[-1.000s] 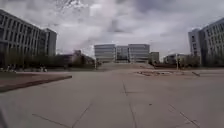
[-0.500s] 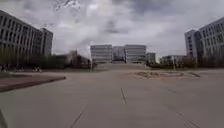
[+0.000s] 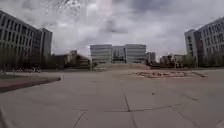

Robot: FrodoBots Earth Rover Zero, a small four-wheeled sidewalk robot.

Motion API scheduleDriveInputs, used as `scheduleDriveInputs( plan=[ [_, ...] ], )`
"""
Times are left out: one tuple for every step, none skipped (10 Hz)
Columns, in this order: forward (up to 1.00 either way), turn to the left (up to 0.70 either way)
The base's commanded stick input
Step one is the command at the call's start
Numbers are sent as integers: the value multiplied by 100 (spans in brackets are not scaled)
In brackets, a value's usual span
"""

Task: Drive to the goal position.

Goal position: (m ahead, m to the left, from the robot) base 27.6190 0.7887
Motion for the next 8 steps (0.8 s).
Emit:
scheduleDriveInputs(
  plan=[
    [100, 40],
    [100, 28],
    [100, 1],
    [100, 0],
    [100, 0],
    [100, 0],
    [100, 0],
    [100, 0]
  ],
)
